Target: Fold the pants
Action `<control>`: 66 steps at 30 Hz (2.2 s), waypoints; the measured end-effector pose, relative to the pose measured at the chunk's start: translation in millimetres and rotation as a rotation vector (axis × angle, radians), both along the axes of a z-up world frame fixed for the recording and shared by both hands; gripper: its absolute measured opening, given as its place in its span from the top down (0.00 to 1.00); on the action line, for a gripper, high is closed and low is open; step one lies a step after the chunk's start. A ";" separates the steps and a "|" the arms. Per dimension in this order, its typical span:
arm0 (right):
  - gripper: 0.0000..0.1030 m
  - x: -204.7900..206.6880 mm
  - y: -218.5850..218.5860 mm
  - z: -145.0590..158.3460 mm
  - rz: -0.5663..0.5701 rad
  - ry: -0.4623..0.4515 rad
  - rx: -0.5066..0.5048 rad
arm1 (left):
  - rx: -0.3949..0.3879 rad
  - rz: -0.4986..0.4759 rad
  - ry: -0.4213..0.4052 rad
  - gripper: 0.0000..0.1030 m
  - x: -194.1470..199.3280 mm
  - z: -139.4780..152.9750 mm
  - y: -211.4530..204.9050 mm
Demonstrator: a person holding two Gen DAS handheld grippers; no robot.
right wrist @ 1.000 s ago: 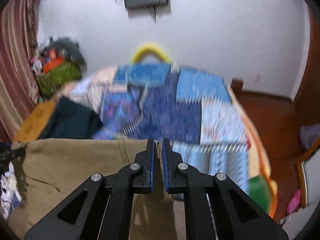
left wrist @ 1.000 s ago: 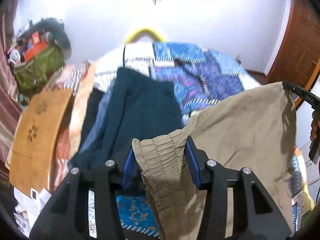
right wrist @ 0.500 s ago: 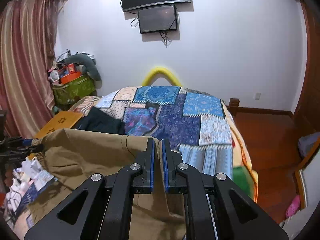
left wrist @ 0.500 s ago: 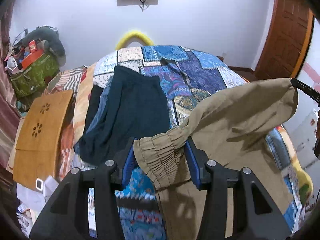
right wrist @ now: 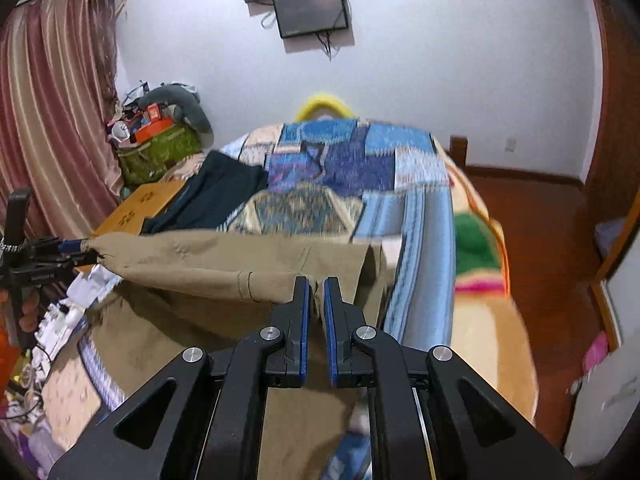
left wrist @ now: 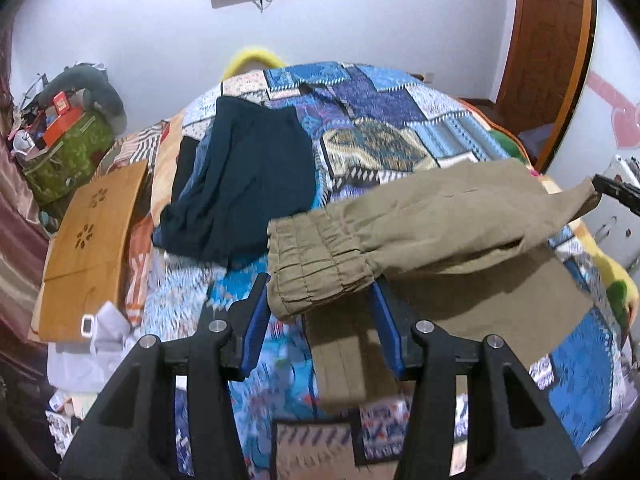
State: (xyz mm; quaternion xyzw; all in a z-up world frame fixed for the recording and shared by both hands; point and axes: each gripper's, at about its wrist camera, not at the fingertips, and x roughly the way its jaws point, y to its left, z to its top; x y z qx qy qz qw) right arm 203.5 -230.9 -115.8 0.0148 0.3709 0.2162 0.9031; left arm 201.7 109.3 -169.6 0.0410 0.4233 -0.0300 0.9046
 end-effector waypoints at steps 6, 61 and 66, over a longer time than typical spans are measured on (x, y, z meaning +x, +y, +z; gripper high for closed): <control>0.94 -32.8 -1.1 -30.2 -0.001 0.054 -0.033 | 0.010 0.017 0.050 0.52 -22.5 -21.4 -4.4; 0.92 -58.5 138.0 -43.1 0.317 -0.089 -0.197 | 0.226 -0.293 0.036 0.74 -15.1 -25.1 -123.5; 0.93 -71.4 130.3 -23.5 0.309 -0.128 -0.201 | 0.186 -0.313 -0.018 0.82 -28.8 -5.1 -122.8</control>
